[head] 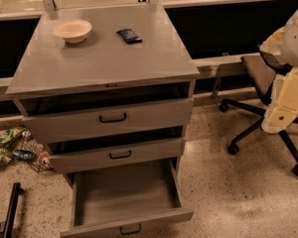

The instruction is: Place rxbar blueberry into bottom drawer

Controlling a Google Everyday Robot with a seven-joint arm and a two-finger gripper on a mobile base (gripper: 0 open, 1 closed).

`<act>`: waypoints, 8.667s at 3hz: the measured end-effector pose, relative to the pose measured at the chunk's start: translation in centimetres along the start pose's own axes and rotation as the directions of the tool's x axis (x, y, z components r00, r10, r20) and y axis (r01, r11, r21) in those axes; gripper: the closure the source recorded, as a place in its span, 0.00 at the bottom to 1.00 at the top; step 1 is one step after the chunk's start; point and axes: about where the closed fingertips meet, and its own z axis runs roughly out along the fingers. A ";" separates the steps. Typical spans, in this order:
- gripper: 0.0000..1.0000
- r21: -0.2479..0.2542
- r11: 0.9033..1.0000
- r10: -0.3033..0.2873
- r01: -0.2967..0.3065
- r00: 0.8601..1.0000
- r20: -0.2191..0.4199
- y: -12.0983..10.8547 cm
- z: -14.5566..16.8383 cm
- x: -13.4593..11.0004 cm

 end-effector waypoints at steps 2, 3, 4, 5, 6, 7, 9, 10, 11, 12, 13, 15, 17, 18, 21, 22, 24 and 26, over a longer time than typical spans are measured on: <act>0.00 0.028 0.999 0.019 -0.021 0.997 0.069 -0.7 0.3 -0.4; 0.00 0.075 0.993 0.061 -0.092 0.936 0.347 -5.8 2.7 -1.4; 0.00 0.140 0.981 0.046 -0.133 0.864 0.501 -10.6 3.8 -3.0; 0.00 0.138 0.982 0.010 -0.126 0.775 0.632 -16.2 6.9 -7.2; 0.00 0.138 0.982 0.010 -0.125 0.775 0.632 -16.2 6.9 -7.2; 0.00 0.147 0.978 0.017 -0.146 0.763 0.646 -16.5 8.1 -8.4; 0.00 0.146 0.954 0.052 -0.263 0.624 0.780 -22.4 15.1 -17.3; 0.00 0.111 0.944 0.089 -0.311 0.563 0.822 -24.3 17.8 -19.7; 0.00 0.111 0.945 0.084 -0.308 0.556 0.827 -24.4 17.9 -20.1; 0.00 0.108 0.950 0.059 -0.292 0.510 0.858 -25.4 18.8 -22.5; 0.00 0.068 0.956 0.073 -0.284 0.457 0.886 -26.8 19.5 -25.1; 0.00 -0.018 0.948 0.150 -0.318 0.396 0.906 -30.2 21.7 -29.5; 0.00 -0.050 0.933 0.202 -0.356 0.404 0.892 -32.1 24.8 -31.4; 0.00 -0.086 0.923 0.246 -0.375 0.403 0.882 -32.5 26.8 -31.8; 0.00 -0.082 0.911 0.251 -0.404 0.386 0.888 -34.2 28.8 -33.9; 0.00 -0.087 0.902 0.265 -0.422 0.384 0.884 -34.9 29.5 -34.1; 0.00 -0.118 0.908 0.286 -0.402 0.390 0.875 -35.7 30.6 -36.6; 0.00 -0.122 0.892 0.311 -0.436 0.394 0.865 -36.4 31.1 -35.1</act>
Offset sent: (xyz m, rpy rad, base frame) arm 0.0460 0.0027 -0.0103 0.3482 -0.1799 -0.0422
